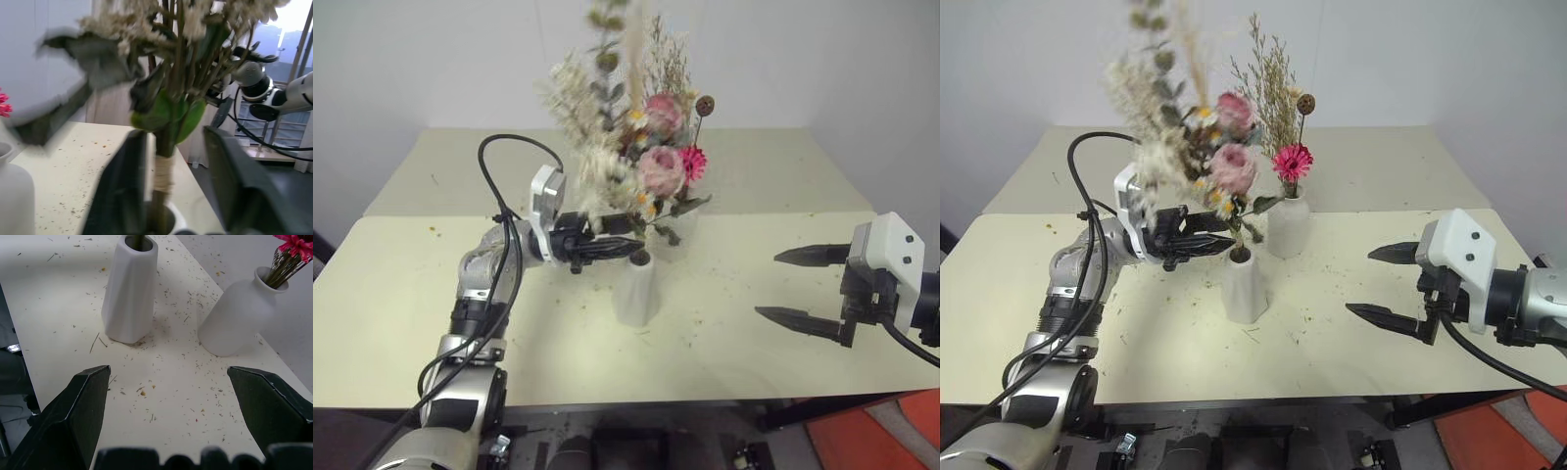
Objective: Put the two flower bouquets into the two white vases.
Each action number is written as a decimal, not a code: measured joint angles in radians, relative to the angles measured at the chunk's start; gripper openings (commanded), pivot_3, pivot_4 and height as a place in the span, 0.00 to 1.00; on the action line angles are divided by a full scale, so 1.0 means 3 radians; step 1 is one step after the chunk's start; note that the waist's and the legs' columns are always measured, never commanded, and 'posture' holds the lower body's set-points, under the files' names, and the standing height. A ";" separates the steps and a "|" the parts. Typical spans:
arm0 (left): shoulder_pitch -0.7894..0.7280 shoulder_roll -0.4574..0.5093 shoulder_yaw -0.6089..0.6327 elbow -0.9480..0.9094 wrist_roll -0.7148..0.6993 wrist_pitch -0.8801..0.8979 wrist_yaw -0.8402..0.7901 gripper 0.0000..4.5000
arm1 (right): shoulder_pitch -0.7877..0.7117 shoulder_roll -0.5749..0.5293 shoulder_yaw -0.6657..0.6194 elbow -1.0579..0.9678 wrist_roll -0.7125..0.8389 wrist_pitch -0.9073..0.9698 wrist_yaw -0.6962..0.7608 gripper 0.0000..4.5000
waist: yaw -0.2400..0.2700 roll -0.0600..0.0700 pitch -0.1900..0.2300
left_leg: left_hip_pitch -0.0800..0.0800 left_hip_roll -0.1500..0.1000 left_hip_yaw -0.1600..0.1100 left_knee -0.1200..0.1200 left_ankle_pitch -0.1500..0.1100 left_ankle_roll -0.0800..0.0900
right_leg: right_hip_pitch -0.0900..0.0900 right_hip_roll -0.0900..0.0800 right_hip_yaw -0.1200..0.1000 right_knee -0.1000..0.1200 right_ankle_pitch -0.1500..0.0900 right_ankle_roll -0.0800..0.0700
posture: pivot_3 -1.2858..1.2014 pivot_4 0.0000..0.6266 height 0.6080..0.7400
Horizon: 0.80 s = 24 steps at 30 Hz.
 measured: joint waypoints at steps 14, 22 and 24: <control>0.0107 0.0676 -0.0244 -0.0230 0.0427 0.0238 0.0405 0.99 | -0.0017 -0.0035 0.0135 0.0104 -0.0224 -0.0021 -0.0021 1.00 | 0.0001 0.0000 0.0000 | -0.0003 0.0002 0.0000 0.0001 -0.0001 0.0001 | -0.0004 0.0001 0.0000 0.0000 -0.0002 0.0004 | 0.52 0.24 1.00; 0.0638 0.1686 -0.0133 -0.0717 0.0631 -0.0004 0.0137 0.99 | 0.0094 -0.0034 0.0052 0.0131 -0.0292 -0.0024 0.0014 1.00 | -0.0024 0.0002 -0.0001 | 0.0001 0.0011 0.0003 -0.0001 -0.0001 0.0002 | -0.0006 0.0008 0.0004 0.0001 -0.0005 0.0006 | 0.52 0.24 1.00; 0.0824 0.1782 0.0153 -0.0760 0.0497 0.0012 0.0165 0.99 | 0.0146 -0.0029 -0.0074 0.0144 -0.0296 -0.0047 0.0066 1.00 | -0.0008 0.0002 -0.0001 | -0.0001 0.0013 0.0004 0.0000 -0.0001 0.0002 | -0.0007 0.0009 0.0003 -0.0001 -0.0006 0.0008 | 0.52 0.24 1.00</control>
